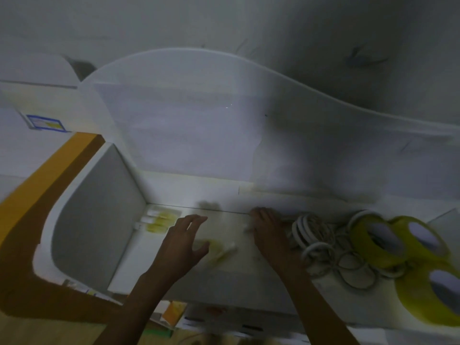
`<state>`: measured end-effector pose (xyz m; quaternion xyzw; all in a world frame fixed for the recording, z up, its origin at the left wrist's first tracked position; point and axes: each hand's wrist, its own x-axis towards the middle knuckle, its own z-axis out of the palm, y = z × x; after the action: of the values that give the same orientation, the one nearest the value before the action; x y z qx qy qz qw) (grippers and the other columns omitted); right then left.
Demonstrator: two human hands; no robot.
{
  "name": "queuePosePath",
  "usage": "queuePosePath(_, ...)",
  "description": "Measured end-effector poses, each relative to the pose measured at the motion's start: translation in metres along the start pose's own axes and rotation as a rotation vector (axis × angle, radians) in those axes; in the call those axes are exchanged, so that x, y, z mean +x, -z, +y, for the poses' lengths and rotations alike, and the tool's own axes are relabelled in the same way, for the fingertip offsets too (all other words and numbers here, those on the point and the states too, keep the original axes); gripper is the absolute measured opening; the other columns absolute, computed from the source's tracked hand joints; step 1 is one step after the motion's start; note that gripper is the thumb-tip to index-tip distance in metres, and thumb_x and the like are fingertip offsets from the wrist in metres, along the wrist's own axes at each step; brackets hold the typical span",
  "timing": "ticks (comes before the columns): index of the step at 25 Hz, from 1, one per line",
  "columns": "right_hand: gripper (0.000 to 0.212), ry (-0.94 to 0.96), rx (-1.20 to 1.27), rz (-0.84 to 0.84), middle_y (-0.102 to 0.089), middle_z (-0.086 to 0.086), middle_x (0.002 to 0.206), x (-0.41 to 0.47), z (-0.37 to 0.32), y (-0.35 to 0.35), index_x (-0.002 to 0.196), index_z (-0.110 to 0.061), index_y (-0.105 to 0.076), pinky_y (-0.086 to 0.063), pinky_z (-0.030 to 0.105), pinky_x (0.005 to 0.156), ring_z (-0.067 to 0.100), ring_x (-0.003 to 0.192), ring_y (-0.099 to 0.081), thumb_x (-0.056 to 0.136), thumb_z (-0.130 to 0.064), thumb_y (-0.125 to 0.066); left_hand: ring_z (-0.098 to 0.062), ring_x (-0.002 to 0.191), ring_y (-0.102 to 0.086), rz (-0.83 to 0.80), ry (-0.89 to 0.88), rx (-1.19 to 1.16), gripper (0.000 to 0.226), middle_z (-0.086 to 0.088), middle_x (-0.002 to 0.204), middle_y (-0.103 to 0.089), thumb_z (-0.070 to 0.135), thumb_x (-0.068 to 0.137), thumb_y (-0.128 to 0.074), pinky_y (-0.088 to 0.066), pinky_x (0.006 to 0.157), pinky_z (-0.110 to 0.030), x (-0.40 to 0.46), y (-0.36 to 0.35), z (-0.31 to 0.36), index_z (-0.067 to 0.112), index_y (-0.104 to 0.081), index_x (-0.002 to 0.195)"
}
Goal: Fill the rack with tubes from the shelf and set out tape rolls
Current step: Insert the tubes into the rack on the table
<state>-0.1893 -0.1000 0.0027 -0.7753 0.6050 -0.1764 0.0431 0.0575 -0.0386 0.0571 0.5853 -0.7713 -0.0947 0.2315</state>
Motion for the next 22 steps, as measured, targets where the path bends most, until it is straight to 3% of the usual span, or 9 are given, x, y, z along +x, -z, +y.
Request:
queuePosePath(4,0.029,0.035,0.036,0.011,-0.065,0.004,0.082,-0.005,-0.012,-0.001,0.084,-0.014,-0.066,-0.036,0.031,0.072,0.027,0.078,-0.062,0.063,-0.011,-0.047,-0.022,0.117,-0.051,-0.016,-0.035,-0.024,0.062,-0.003,0.13,-0.054,0.033,0.077,-0.076,-0.045,0.094,-0.037,0.002,0.002,-0.013,0.019,-0.053,0.132)
queuePosePath(8,0.034,0.044,0.14,0.015,-0.069,0.006,0.093,-0.009,-0.017,0.005,0.098,-0.013,-0.07,-0.051,0.031,0.075,0.027,0.085,-0.064,0.067,-0.009,-0.059,-0.02,0.117,-0.05,-0.034,-0.054,-0.038,0.061,-0.002,0.129,-0.054,0.033,0.077,-0.075,-0.046,0.094,-0.036,0.0,0.004,-0.028,0.02,-0.052,0.132)
queuePosePath(10,0.036,0.015,0.287,0.048,-0.067,0.005,0.102,-0.013,-0.021,0.014,0.11,-0.013,-0.069,-0.043,0.019,0.085,0.016,0.096,-0.058,0.075,-0.01,-0.06,-0.018,0.117,-0.049,-0.041,-0.082,-0.037,0.061,0.0,0.129,-0.053,0.034,0.078,-0.075,-0.047,0.093,-0.035,-0.002,0.003,-0.035,0.02,-0.051,0.133)
queuePosePath(13,0.029,-0.122,0.506,0.137,-0.065,0.002,0.096,-0.024,-0.032,0.027,0.103,-0.012,-0.068,-0.035,0.005,0.075,0.0,0.084,-0.053,0.075,-0.016,-0.065,-0.017,0.117,-0.048,-0.07,-0.108,-0.061,0.061,0.0,0.129,-0.053,0.033,0.079,-0.073,-0.047,0.092,-0.034,-0.005,0.001,-0.041,0.021,-0.05,0.134)
queuePosePath(15,0.021,-0.223,0.585,0.205,-0.062,-0.005,0.085,-0.032,-0.037,0.032,0.091,-0.017,-0.064,-0.036,0.006,0.068,-0.002,0.076,-0.053,0.07,-0.017,-0.067,-0.018,0.118,-0.049,-0.089,-0.134,-0.075,0.061,-0.001,0.13,-0.054,0.031,0.079,-0.073,-0.047,0.092,-0.035,-0.006,-0.004,-0.04,0.021,-0.051,0.134)
queuePosePath(18,0.021,-0.238,0.59,0.298,-0.063,-0.005,0.087,-0.046,-0.04,0.033,0.091,-0.023,-0.062,-0.041,0.01,0.072,0.003,0.081,-0.054,0.073,-0.013,-0.069,-0.022,0.116,-0.053,-0.139,-0.214,-0.063,0.056,-0.003,0.126,-0.059,0.022,0.077,-0.075,-0.046,0.09,-0.037,-0.001,-0.015,-0.035,0.019,-0.056,0.13)
queuePosePath(22,0.032,-0.352,0.682,0.313,-0.064,-0.01,0.097,-0.061,-0.045,0.04,0.099,-0.022,-0.063,-0.051,0.02,0.073,0.005,0.089,-0.059,0.078,0.002,-0.072,-0.027,0.086,-0.066,-0.129,-0.354,0.037,0.053,-0.003,0.098,-0.07,0.002,0.06,-0.082,-0.053,0.064,-0.038,0.006,-0.028,-0.037,0.019,-0.069,0.109)
